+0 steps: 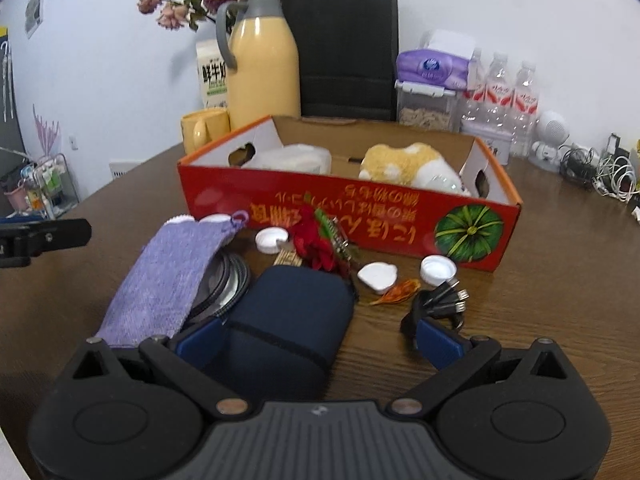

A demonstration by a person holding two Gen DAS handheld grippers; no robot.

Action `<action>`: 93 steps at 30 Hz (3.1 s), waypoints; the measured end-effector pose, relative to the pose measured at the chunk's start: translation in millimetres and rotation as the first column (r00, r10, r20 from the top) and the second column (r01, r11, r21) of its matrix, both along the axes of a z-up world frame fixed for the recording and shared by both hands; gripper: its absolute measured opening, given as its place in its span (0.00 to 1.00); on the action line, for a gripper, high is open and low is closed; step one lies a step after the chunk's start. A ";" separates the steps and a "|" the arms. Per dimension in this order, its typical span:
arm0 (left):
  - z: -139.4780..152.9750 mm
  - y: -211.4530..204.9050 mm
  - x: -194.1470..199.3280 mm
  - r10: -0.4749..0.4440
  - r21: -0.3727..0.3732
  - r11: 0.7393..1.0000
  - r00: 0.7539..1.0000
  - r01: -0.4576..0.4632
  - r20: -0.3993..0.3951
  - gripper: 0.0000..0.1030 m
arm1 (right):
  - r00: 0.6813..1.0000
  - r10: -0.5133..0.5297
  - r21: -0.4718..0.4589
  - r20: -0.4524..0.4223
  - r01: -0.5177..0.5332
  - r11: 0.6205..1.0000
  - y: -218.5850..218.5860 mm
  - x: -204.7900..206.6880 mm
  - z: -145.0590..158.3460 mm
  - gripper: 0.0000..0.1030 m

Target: Organize objects

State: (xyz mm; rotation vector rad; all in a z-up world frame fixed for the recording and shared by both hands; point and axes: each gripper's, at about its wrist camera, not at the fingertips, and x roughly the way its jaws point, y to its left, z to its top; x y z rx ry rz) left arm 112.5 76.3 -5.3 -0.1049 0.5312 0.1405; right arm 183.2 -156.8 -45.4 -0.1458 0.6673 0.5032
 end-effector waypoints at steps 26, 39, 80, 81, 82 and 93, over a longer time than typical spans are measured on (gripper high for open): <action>-35.9 -39.4 36.3 -0.130 -0.130 0.985 0.982 0.112 -0.139 1.00 | 0.998 0.060 0.050 -0.028 -0.058 0.997 9.5 -10.5 -20.6 0.71; -35.5 -58.5 35.5 -0.137 -0.079 0.989 0.984 0.129 -0.114 0.49 | 0.994 0.108 0.046 -0.006 -0.107 0.993 -8.3 -15.6 -21.3 0.69; 78.9 -59.8 108.5 -0.249 -0.108 0.954 0.939 0.280 0.235 0.05 | 0.979 0.063 0.137 0.196 -0.091 0.986 -7.7 69.2 67.7 0.64; 79.7 -59.2 117.4 -0.247 -0.111 0.954 0.939 0.279 0.237 0.05 | 0.978 0.060 0.139 0.199 -0.089 0.986 -6.6 77.2 69.0 0.64; 79.9 -59.0 124.8 -0.247 -0.114 0.953 0.939 0.279 0.238 0.05 | 0.978 0.057 0.142 0.201 -0.086 0.986 -5.5 85.8 70.0 0.64; 49.0 -50.0 210.6 -0.253 -0.165 0.947 0.957 0.275 0.143 0.05 | 0.982 0.054 0.108 0.179 -0.074 0.991 13.0 169.6 60.2 0.63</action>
